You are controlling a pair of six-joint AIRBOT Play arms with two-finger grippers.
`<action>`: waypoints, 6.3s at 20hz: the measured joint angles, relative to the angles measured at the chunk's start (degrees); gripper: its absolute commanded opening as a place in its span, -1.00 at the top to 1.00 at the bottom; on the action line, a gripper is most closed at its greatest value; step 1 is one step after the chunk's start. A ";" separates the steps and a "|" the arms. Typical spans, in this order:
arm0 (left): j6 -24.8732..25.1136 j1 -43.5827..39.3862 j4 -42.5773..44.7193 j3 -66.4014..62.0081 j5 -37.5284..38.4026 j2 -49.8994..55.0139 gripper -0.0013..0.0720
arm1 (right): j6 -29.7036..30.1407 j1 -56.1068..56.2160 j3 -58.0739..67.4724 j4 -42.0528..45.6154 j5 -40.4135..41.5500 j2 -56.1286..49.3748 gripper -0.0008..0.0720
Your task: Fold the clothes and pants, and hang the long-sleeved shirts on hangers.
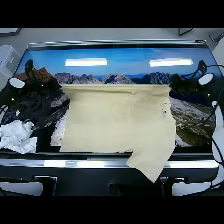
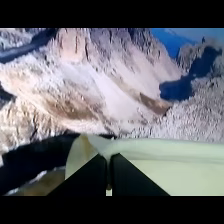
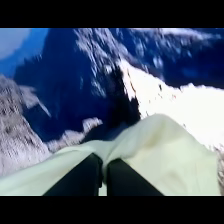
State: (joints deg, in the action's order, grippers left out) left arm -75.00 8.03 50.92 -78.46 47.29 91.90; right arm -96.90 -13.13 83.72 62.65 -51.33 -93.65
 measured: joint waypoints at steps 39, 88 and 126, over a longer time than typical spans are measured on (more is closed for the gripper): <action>7.30 12.79 9.40 37.16 34.80 -11.52 -0.08 | 5.40 -13.27 -22.95 18.36 -41.59 17.03 -0.42; -1.07 2.78 4.52 -1.16 32.44 5.11 0.91 | 11.13 -4.22 -5.95 -5.29 -21.05 1.05 0.88; -7.74 -7.61 4.59 -19.21 45.66 4.50 -0.48 | 24.44 -6.60 -3.26 -13.62 -32.09 -12.61 0.88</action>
State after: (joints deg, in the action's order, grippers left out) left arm -82.74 0.43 55.51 -97.67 92.95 96.40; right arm -72.47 -19.73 80.47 49.04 -83.42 -106.26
